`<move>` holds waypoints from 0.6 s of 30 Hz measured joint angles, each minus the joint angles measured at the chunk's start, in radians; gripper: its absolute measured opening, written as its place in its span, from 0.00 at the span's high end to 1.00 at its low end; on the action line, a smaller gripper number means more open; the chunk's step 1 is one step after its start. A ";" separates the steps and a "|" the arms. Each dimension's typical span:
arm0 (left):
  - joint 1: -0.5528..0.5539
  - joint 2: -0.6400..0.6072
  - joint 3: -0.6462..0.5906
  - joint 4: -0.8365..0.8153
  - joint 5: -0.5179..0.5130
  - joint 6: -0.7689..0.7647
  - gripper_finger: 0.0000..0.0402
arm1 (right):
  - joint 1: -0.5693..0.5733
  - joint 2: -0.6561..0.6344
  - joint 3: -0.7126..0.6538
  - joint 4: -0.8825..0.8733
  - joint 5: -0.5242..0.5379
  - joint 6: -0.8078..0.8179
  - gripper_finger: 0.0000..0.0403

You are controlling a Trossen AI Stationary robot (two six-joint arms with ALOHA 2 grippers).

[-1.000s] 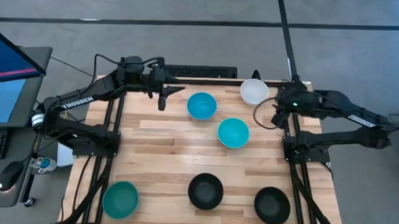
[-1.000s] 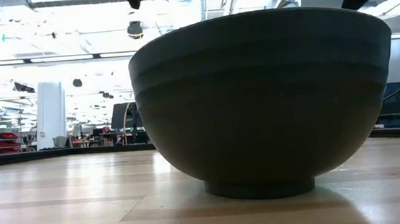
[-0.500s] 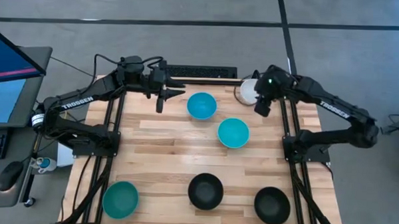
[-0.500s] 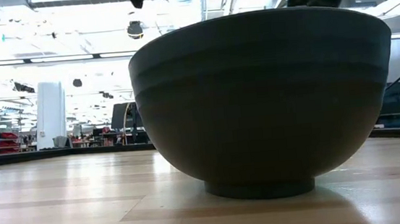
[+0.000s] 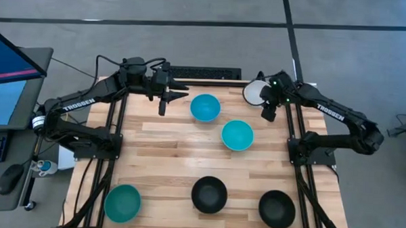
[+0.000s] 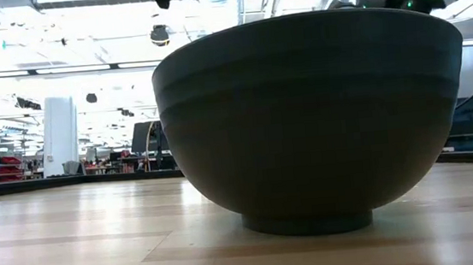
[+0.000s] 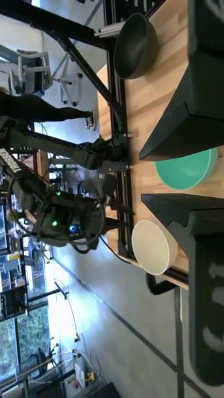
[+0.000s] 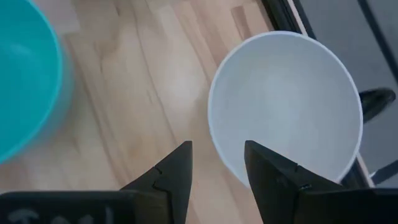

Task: Nest bowls inside each other
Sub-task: Stack the white bowl on top of the light blue bowl

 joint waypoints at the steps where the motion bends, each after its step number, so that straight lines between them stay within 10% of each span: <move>1: 0.000 0.000 0.000 0.002 -0.001 0.001 0.78 | 0.000 0.006 -0.010 0.020 -0.001 -0.017 0.58; 18: 0.000 0.000 -0.001 0.061 -0.031 -0.034 0.78 | -0.016 0.248 -0.045 0.207 -0.016 -0.130 0.58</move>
